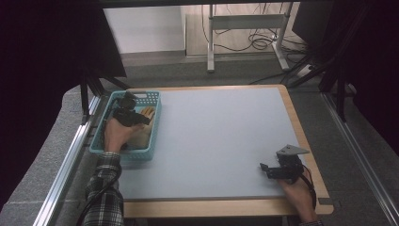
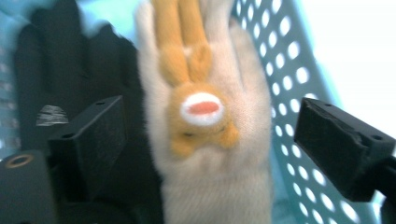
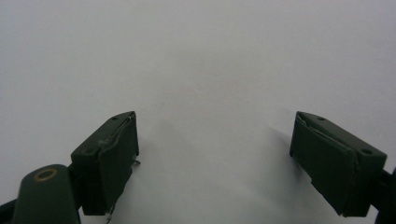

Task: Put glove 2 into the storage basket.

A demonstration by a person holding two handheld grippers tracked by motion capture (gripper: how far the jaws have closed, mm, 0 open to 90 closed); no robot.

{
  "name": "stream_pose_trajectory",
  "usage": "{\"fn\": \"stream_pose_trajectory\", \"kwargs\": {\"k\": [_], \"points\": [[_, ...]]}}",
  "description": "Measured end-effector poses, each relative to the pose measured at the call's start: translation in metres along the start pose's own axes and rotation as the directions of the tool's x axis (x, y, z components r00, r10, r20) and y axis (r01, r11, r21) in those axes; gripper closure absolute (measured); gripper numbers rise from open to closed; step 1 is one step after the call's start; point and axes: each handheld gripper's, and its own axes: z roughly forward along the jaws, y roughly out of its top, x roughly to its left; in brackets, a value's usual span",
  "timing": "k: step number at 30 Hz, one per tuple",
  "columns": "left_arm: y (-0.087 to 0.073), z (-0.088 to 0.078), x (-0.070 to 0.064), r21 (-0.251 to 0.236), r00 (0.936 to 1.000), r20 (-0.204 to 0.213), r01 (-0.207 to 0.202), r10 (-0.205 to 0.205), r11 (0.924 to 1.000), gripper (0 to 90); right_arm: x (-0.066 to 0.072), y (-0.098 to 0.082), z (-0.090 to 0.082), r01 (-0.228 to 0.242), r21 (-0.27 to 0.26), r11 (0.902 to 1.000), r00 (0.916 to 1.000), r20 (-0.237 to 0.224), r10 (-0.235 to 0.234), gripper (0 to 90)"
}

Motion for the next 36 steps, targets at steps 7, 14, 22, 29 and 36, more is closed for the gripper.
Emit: {"fn": "stream_pose_trajectory", "kwargs": {"k": [7,14,22,29,36], "points": [[-0.009,-0.017,0.013,-0.076,0.9986,-0.05,0.011,-0.015,0.9971,48.8,0.0,0.0,0.0,-0.001,-0.001,1.0,1.0,0.0,0.001,14.9],[-0.015,0.016,0.017,-0.003,0.995,-0.1,0.005,-0.005,1.0,88.1,0.0,0.0,0.0,-0.001,-0.001,1.0,1.0,0.0,0.001,14.9],[-0.017,0.044,0.017,0.046,0.9936,-0.11,0.034,-0.029,0.9984,90.0,0.0,0.0,0.0,0.0,0.0,1.0,1.0,0.0,0.0,14.9],[-0.014,0.052,0.008,0.053,0.9979,-0.058,0.031,-0.028,0.9981,90.0,0.0,0.0,0.0,0.0,-0.001,1.0,1.0,0.0,0.0,14.9],[-0.014,0.052,0.009,0.059,0.9989,-0.036,0.033,-0.031,0.9977,90.0,0.0,0.0,0.0,0.0,0.0,1.0,1.0,0.0,0.0,14.9]]}}
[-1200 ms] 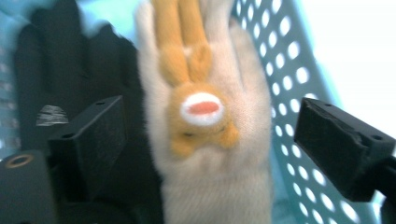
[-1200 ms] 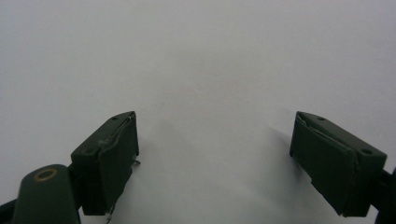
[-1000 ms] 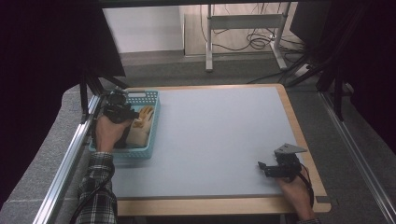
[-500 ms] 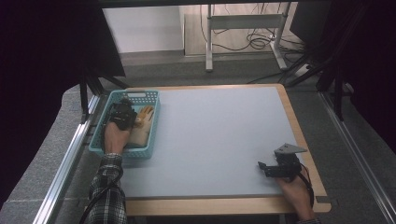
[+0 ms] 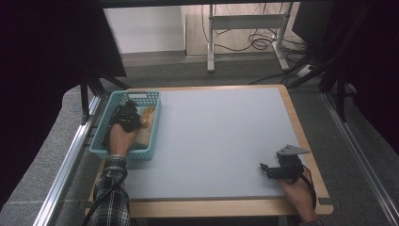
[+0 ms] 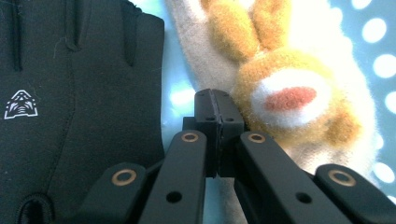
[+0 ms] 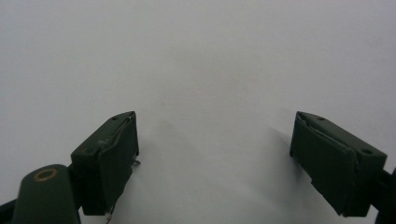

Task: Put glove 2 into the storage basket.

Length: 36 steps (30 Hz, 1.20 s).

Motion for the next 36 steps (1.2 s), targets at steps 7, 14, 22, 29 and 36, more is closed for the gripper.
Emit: {"fn": "stream_pose_trajectory", "kwargs": {"k": [7,14,22,29,36], "points": [[0.002,-0.009,0.004,-0.019,0.9976,-0.07,-0.004,0.003,0.9998,78.0,0.0,0.0,0.0,0.0,0.0,1.0,1.0,0.0,0.0,14.9],[0.003,-0.02,0.011,-0.079,0.9968,-0.075,0.023,-0.029,0.9966,59.5,0.0,0.0,0.0,-0.001,0.0,1.0,1.0,0.0,0.001,14.9],[0.006,-0.031,0.012,-0.124,0.9961,-0.078,0.03,-0.04,0.9918,43.9,0.0,0.0,0.0,-0.001,0.0,1.0,1.0,-0.001,0.001,14.9],[0.004,-0.044,0.021,-0.187,0.9956,-0.041,0.076,-0.085,0.9795,30.7,0.0,0.0,0.0,-0.001,0.0,1.0,1.0,0.0,0.001,14.9],[-0.002,-0.051,0.028,-0.233,0.9944,0.035,0.105,-0.1,0.9668,17.0,0.0,0.0,0.0,-0.001,0.0,1.0,1.0,0.0,0.001,14.9]]}}
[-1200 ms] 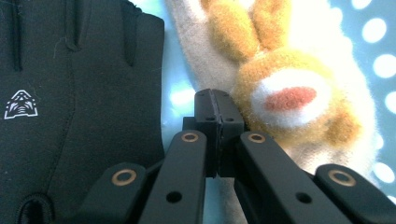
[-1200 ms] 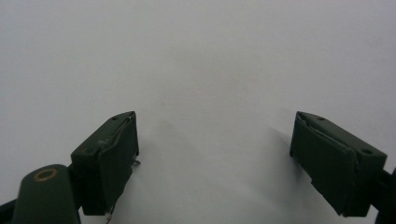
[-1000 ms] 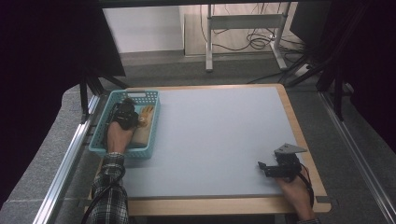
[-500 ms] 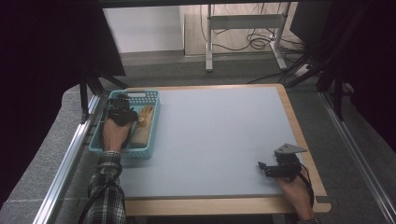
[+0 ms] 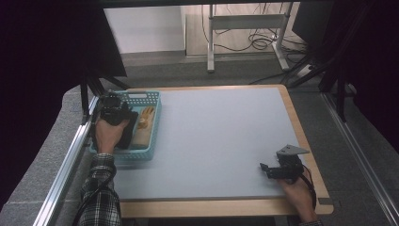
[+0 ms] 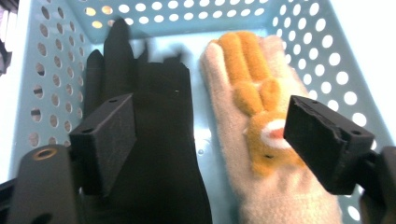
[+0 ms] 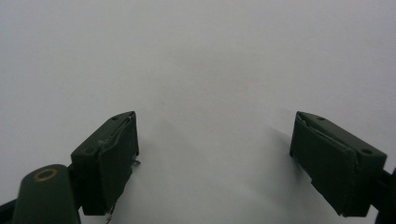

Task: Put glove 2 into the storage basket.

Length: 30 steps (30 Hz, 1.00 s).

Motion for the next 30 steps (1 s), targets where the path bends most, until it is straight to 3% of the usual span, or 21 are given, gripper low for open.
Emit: {"fn": "stream_pose_trajectory", "kwargs": {"k": [7,22,30], "points": [[-0.001,-0.01,-0.003,-0.051,0.9951,0.098,-0.005,0.01,0.9987,10.0,0.0,0.0,0.0,0.0,0.0,1.0,1.0,0.001,0.0,14.9],[-0.009,-0.022,-0.021,-0.101,0.9867,0.124,-0.093,0.105,0.9905,3.8,0.0,0.0,0.0,0.0,0.0,1.0,1.0,0.0,0.0,14.9],[-0.013,-0.028,-0.032,-0.123,0.9772,0.146,-0.137,0.155,0.9829,3.5,0.0,0.0,0.0,0.0,0.0,1.0,1.0,0.0,0.0,14.9]]}}
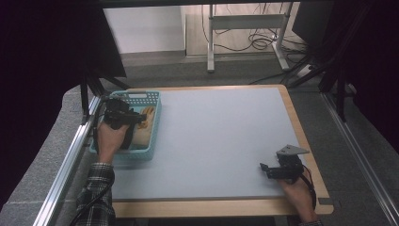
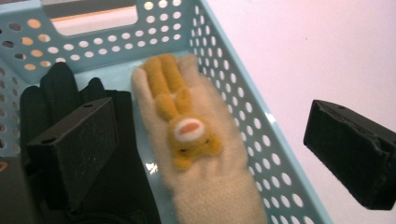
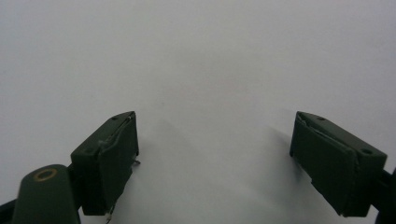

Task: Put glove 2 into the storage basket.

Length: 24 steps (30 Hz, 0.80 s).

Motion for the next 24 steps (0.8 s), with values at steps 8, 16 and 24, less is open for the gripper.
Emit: {"fn": "stream_pose_trajectory", "kwargs": {"k": [8,16,24], "points": [[-0.005,-0.003,-0.01,-0.019,0.9995,0.027,-0.018,0.019,0.9996,3.5,0.0,0.0,0.0,0.0,0.0,1.0,1.0,0.0,0.0,14.9],[-0.011,-0.007,-0.022,-0.036,0.9969,0.054,-0.055,0.057,0.9978,3.3,0.0,0.0,0.0,0.0,0.0,1.0,1.0,0.0,0.0,14.9],[-0.017,-0.011,-0.041,-0.043,0.99,0.068,-0.121,0.124,0.9917,3.1,0.0,0.0,0.0,0.0,-0.001,1.0,1.0,0.0,0.0,14.8]]}}
